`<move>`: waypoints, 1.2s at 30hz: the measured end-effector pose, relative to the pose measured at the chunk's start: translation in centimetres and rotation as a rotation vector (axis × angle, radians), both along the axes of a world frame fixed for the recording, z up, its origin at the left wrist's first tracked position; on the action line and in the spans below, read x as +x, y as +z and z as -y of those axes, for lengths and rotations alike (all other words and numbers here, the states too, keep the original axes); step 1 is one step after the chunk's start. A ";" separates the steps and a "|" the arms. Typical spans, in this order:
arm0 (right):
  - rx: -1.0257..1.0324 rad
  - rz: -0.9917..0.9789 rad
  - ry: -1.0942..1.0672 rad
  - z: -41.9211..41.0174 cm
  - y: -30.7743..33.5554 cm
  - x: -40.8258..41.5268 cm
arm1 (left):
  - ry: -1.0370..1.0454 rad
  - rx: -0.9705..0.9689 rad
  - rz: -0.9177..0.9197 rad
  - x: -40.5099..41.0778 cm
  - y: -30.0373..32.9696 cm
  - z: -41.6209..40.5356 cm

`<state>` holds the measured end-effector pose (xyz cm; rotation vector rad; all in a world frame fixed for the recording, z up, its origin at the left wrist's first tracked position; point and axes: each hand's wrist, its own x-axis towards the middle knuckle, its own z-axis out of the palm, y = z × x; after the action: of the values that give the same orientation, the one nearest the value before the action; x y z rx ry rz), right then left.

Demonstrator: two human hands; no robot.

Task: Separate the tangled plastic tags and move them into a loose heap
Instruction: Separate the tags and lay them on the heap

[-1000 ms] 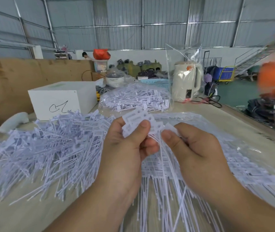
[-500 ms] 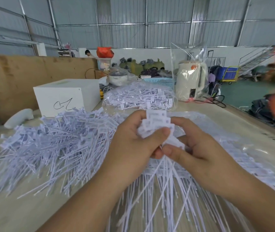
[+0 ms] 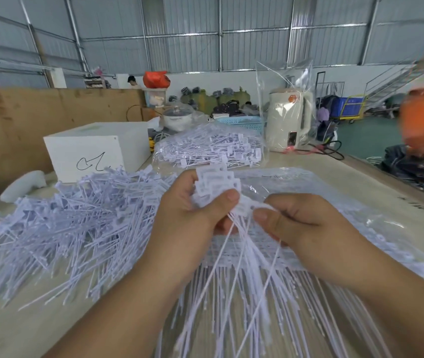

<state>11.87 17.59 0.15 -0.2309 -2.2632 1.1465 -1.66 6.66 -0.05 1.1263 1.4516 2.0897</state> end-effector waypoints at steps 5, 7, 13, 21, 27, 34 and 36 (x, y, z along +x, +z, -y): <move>-0.220 -0.343 -0.326 -0.6 0.8 0.2 | 0.024 0.107 0.206 0.6 -0.5 -0.3; -0.254 -0.399 -0.326 -1.5 1.5 1.0 | 0.041 0.081 0.227 0.0 -0.5 -0.1; -0.071 -0.003 0.047 -0.8 -0.8 -0.3 | -0.032 -0.042 0.036 0.6 -0.8 -0.3; -0.329 -0.065 0.242 0.0 -1.5 -1.5 | -0.109 -0.172 -0.050 0.8 -0.5 -0.1; -0.485 -0.112 0.241 0.4 -1.9 -2.0 | -0.070 -0.265 -0.249 0.5 -0.7 0.0; -0.636 -0.214 0.146 0.5 -2.2 -2.5 | -0.072 -0.335 -0.327 0.3 -1.6 -0.4; -0.673 -0.284 0.105 0.3 -2.2 -2.5 | -0.062 -0.337 -0.287 0.4 -2.0 -0.7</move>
<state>9.40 17.31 -2.03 -0.1920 -1.5992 1.8415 -1.26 7.38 -2.01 1.3473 1.7902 1.6093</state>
